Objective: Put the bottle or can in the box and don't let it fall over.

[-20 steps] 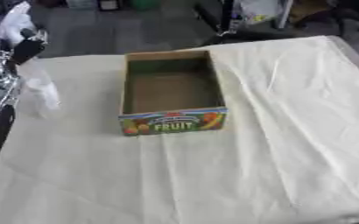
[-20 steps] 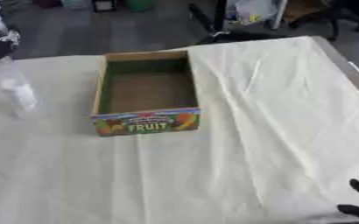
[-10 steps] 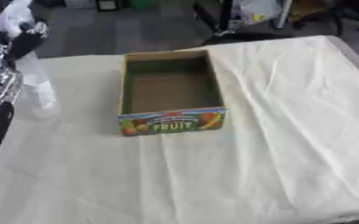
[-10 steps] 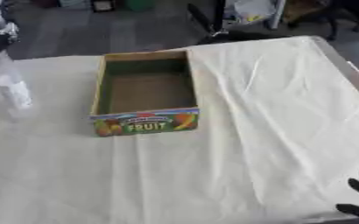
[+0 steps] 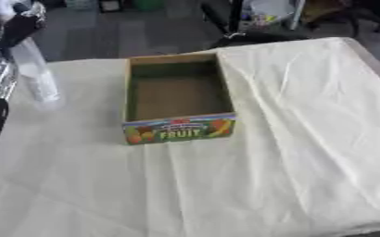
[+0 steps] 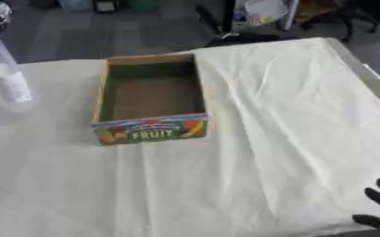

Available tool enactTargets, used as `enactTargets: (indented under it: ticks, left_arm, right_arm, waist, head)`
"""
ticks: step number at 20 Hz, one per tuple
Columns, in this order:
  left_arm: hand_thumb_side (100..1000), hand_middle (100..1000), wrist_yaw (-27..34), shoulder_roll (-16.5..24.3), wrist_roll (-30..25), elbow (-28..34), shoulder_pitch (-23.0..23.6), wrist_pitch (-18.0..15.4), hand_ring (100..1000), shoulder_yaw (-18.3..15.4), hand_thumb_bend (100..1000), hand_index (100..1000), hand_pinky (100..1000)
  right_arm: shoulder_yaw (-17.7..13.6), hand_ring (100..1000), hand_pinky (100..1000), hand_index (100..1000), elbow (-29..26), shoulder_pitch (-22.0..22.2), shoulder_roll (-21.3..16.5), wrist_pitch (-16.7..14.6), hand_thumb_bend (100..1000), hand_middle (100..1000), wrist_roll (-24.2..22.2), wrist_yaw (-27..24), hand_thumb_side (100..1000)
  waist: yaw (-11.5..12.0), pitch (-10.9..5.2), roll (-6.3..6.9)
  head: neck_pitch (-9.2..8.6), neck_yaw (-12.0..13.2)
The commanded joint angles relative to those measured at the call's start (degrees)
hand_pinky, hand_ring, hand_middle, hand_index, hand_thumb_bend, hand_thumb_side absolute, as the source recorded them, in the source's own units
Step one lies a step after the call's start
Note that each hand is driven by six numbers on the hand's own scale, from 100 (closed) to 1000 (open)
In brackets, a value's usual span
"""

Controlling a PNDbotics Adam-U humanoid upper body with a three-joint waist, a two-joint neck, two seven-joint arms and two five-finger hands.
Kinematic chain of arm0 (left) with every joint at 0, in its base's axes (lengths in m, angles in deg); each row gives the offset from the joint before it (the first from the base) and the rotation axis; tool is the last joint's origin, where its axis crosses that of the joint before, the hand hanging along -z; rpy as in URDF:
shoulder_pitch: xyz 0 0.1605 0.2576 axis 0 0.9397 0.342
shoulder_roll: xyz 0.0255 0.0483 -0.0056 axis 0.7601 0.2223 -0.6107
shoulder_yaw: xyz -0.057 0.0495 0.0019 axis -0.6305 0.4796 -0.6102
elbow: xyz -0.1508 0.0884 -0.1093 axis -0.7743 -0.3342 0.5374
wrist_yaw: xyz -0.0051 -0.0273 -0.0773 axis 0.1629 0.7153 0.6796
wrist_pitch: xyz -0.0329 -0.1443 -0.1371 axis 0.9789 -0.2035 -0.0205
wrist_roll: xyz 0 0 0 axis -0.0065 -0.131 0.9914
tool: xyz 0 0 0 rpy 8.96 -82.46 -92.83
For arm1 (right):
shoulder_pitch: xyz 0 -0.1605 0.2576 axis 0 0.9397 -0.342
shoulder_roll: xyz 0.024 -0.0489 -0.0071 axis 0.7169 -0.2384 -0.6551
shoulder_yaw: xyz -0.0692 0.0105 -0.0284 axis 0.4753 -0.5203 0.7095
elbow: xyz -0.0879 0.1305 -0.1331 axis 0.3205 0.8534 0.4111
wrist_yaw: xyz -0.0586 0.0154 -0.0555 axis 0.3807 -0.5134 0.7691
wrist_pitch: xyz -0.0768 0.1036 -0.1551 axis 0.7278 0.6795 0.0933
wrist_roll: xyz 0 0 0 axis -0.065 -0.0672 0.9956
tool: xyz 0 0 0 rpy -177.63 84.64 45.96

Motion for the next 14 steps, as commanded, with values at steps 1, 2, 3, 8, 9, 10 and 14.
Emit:
enactTargets:
  ticks: [1,2,3,8,9,10,14]
  left_arm:
    - [100,132,2.04,2.7,-1.41,5.37,-2.02,0.36,493,1.0,176,438,709]
    - [100,133,3.15,2.59,-2.14,6.8,-2.59,0.4,490,1.73,171,437,707]
    - [100,133,4.41,2.51,-2.88,8.08,-3.16,0.46,490,2.51,168,438,707]
    - [100,132,8.47,0.96,-7.09,12.01,-6.8,1.37,493,7.54,163,439,712]
    - [100,132,9.18,0.24,-8.01,12.09,-7.57,1.5,493,8.57,164,439,713]
    - [100,133,9.91,-0.5,-8.88,12.0,-8.25,1.51,494,9.44,164,440,714]
    - [100,139,13.01,-3.58,-12.03,10.23,-10.42,1.12,493,12.41,172,442,719]
  right_arm:
    - [0.22,1000,789,1000,-1.32,0.03,-0.49,-0.07,100,1000,-0.27,-0.05,470]
    - [0.29,1000,789,1000,-1.32,0.06,-0.52,-0.06,100,1000,-0.33,-0.07,470]
    - [0.36,1000,789,1000,-1.32,0.08,-0.55,-0.06,100,1000,-0.39,-0.12,470]
    - [0.95,1000,789,1000,-1.32,0.29,-0.63,-0.04,100,1000,-0.99,-0.41,470]
    - [1.08,1000,789,1000,-1.32,0.3,-0.62,0.0,100,1000,-1.12,-0.48,470]
    - [1.21,1000,789,1000,-1.32,0.31,-0.6,0.05,100,1000,-1.27,-0.54,470]
    - [1.66,1000,789,1000,-1.32,0.23,-0.44,0.41,100,1000,-1.86,-0.65,470]
  waist:
    - [-0.02,-0.87,-0.03]
    - [-0.06,-0.91,-0.07]
    - [-0.08,-0.93,-0.1]
    - [-0.67,-1.0,-0.43]
    - [-0.87,-0.98,-0.5]
    - [-1.08,-0.94,-0.57]
    - [-1.99,-0.79,-0.68]
  head:
    - [-0.68,-0.02]
    - [-0.66,0.07]
    - [-0.66,0.13]
    - [-0.8,0.68]
    - [-0.87,0.74]
    - [-0.94,0.83]
    - [-1.07,1.26]
